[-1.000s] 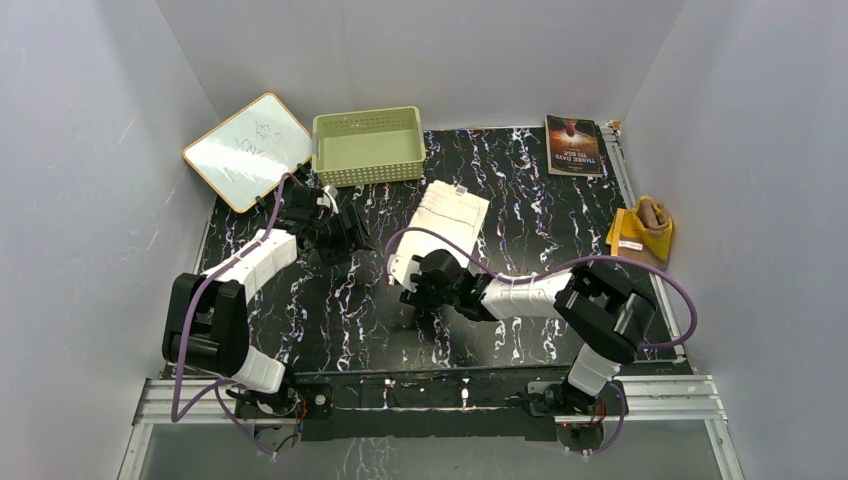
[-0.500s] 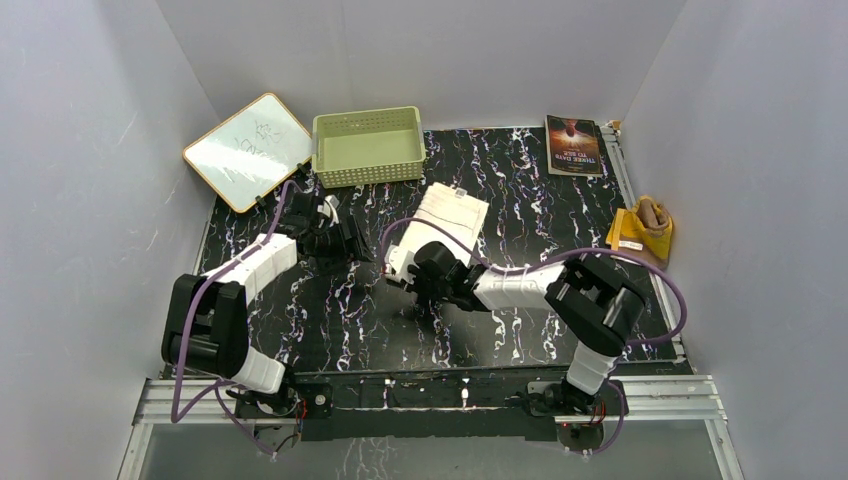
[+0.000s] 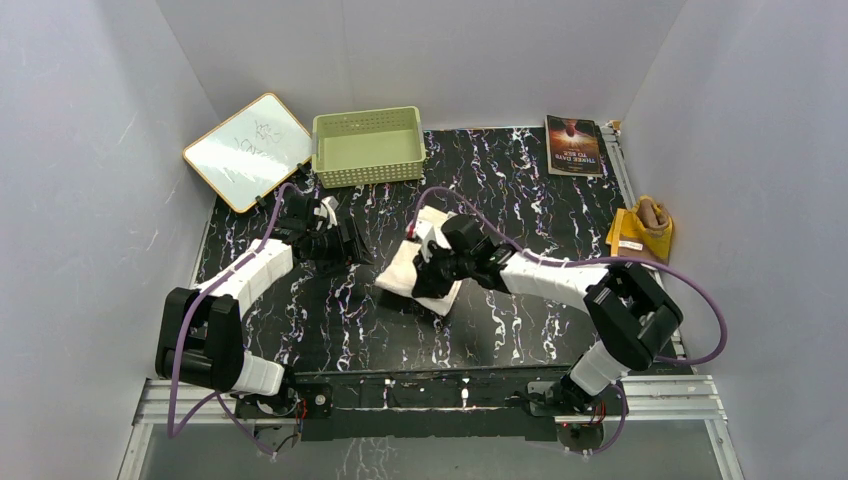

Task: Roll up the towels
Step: Roll the towel at the center of the board.

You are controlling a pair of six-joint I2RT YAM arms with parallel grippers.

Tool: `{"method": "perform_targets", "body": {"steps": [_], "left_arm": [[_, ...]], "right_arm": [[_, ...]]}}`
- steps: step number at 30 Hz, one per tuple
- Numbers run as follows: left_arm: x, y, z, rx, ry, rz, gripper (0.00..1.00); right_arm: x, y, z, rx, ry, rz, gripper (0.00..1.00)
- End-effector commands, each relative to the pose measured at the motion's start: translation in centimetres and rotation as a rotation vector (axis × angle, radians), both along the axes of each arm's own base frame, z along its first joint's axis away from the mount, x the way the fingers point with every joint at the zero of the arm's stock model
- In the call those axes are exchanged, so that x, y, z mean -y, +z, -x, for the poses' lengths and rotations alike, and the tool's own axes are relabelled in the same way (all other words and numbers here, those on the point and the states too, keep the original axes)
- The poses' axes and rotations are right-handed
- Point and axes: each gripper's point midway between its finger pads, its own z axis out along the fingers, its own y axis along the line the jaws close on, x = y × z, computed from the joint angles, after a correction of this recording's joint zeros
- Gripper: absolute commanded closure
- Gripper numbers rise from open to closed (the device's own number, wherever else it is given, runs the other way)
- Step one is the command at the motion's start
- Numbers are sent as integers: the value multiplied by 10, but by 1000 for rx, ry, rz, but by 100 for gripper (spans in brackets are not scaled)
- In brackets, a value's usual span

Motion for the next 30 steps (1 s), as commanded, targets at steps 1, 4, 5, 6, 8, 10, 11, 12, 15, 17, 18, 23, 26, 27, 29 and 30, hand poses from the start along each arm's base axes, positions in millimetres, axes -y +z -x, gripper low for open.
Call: {"method": "perform_targets", "body": {"steps": [1, 4, 5, 6, 8, 10, 11, 12, 15, 17, 18, 23, 26, 27, 29, 30], "left_arm": [[7, 21, 0, 25, -18, 56, 23], [11, 24, -2, 32, -17, 85, 23], [13, 26, -3, 32, -17, 100, 23], [16, 28, -3, 36, -20, 118, 23], [21, 32, -4, 42, -26, 152, 23], [23, 34, -6, 48, -30, 169, 23], [24, 35, -7, 50, -33, 168, 22], [24, 34, -8, 49, -36, 165, 22], [23, 36, -11, 52, -38, 157, 22], [23, 38, -13, 56, -39, 151, 21], [22, 39, -15, 60, -38, 145, 21], [15, 40, -18, 68, -25, 89, 21], [13, 39, -21, 74, -30, 78, 20], [15, 39, -21, 71, -35, 82, 20], [18, 39, -21, 63, -43, 103, 20], [19, 40, -21, 63, -45, 111, 20]], "right_arm": [[-13, 61, -5, -131, -25, -268, 100], [-12, 63, -19, -184, -63, -289, 100], [-12, 59, -21, -203, -70, -278, 100], [-12, 56, -25, -227, -79, -268, 100], [-14, 50, -28, -287, -76, -259, 100], [-16, 44, -31, -363, -70, -245, 100], [-18, 42, -32, -392, -63, -242, 100], [-19, 31, -32, -441, -64, -219, 100], [-22, 15, -33, -549, -46, -183, 100], [-24, 7, -33, -601, -30, -172, 100], [-24, 4, -33, -618, -25, -173, 100], [-22, 3, -35, -652, -27, -195, 100], [-20, 1, -36, -665, -37, -196, 100], [-19, -1, -37, -678, -42, -197, 100], [-17, -4, -40, -704, -63, -203, 100], [-15, -7, -43, -711, -80, -203, 100]]}}
